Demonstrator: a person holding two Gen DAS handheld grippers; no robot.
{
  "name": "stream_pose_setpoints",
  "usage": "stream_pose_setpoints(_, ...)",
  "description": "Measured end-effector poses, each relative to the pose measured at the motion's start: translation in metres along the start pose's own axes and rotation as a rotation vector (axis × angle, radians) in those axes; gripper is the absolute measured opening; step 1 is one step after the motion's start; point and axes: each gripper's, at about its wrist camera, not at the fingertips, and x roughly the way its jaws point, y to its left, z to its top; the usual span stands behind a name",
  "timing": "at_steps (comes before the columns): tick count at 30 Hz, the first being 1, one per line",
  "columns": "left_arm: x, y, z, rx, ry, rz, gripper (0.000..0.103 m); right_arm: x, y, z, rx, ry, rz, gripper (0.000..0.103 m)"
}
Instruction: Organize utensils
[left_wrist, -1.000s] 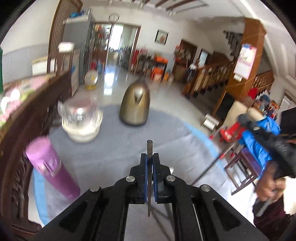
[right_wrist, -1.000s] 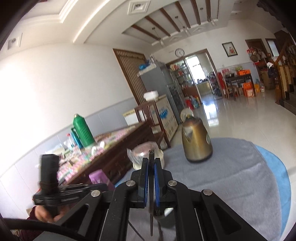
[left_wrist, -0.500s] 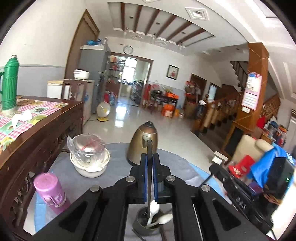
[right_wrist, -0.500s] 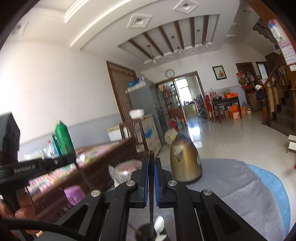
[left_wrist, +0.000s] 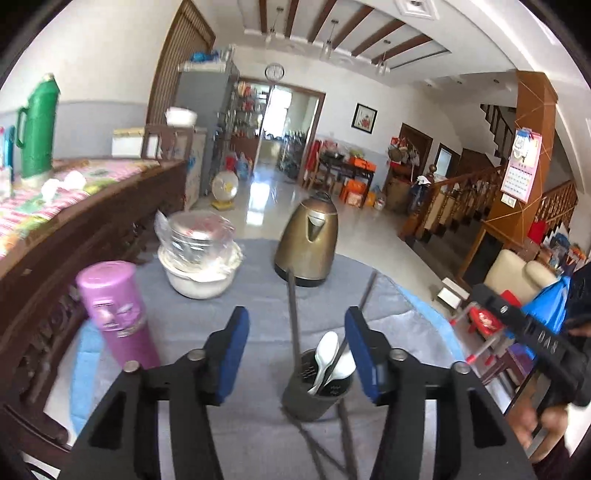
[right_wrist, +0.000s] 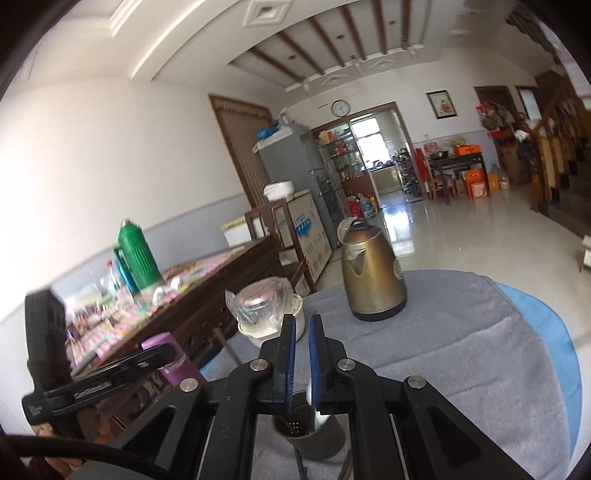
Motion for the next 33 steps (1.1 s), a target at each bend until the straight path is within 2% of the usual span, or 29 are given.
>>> stream_pose_setpoints(4,-0.013,0.009,-0.031,0.008,0.039,0.043,0.059,-0.030,-0.031,-0.020,0.030,0.017,-0.045,0.009)
stream_pose_setpoints(11,-0.003,0.025,-0.117,-0.081,0.272,0.057,0.059,-0.051,-0.085,-0.075,0.100,0.190,-0.133,0.009)
stream_pose_setpoints(14,0.005,0.028,-0.153,-0.120,0.390,0.071,0.059,-0.056,-0.102,-0.098,0.175,0.260,-0.124,0.009)
stream_pose_setpoints(17,0.006,0.028,-0.172,-0.137,0.452,0.087,0.059,-0.060,-0.113,-0.120,0.250,0.314,-0.097,0.009)
stream_pose_setpoints(21,-0.008,0.033,-0.172,-0.123,0.433,0.141,0.059,-0.066,-0.117,-0.139,0.305,0.347,-0.068,0.009)
stream_pose_setpoints(24,-0.019,0.036,-0.161,-0.112,0.402,0.187,0.059,-0.069,-0.115,-0.143,0.305,0.353,-0.085,0.009)
stream_pose_setpoints(29,-0.033,0.036,-0.145,-0.067,0.389,0.247,0.059,-0.077,-0.116,-0.132,0.306,0.337,-0.091,0.009)
stream_pose_setpoints(33,-0.055,0.036,-0.131,-0.022,0.363,0.308,0.061,-0.098,-0.126,-0.115,0.293,0.304,-0.129,0.009)
